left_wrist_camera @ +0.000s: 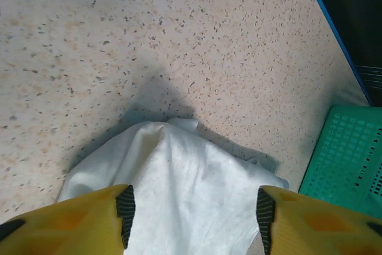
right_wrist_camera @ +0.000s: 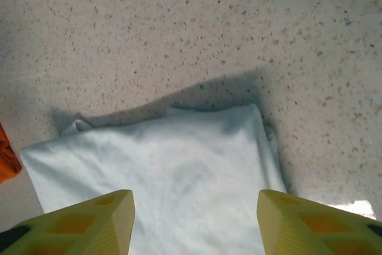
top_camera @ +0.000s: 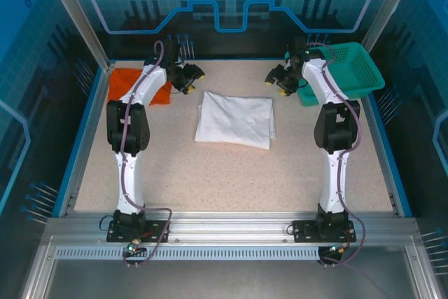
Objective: Fold and stack the t-shirts
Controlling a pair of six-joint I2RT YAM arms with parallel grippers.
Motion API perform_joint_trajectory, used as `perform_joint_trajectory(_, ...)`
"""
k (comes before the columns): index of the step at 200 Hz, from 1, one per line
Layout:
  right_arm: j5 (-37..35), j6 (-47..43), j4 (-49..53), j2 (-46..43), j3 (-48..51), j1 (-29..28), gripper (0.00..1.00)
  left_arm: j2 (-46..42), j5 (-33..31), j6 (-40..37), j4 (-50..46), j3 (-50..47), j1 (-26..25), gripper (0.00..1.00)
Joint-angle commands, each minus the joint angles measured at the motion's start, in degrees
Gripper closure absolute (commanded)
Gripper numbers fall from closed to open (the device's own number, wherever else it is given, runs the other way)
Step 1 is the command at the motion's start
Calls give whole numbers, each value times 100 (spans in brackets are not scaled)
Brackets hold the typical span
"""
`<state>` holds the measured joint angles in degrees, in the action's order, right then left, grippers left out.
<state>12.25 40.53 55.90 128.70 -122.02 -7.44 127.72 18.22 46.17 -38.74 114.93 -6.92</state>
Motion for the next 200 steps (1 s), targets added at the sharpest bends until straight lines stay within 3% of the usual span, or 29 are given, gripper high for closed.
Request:
perform_joint_trajectory(1,-3,-86,-201,-1095,844,-13,43,-881,-381,-92,-73,-337,-155,41)
perform_joint_trajectory(20,260,-56,-966,-1903,2088,-239,46,-1416,-436,-189,307,-1038,-479,50)
perform_joint_trajectory(33,338,-81,-1320,-2283,2794,-512,48,-1557,-483,-342,384,-1328,-844,51)
perform_joint_trajectory(57,429,69,-1979,-2588,3933,-1026,55,-1354,-529,-738,510,-1607,-1535,53)
perform_joint_trajectory(75,466,282,-2511,-2588,4592,-1292,59,-1054,-558,-820,643,-1860,-1776,56)
perform_joint_trajectory(113,668,418,-3015,-2133,5284,-1427,64,-968,-980,-819,1371,-3139,-1804,56)
perform_joint_trajectory(149,522,217,-3024,-1981,5824,-1432,65,-1238,-872,-697,1993,-4523,-1799,55)
perform_joint_trajectory(200,209,-225,-3164,-2991,7299,-1600,66,-2430,-367,-197,3106,-6979,-1966,54)
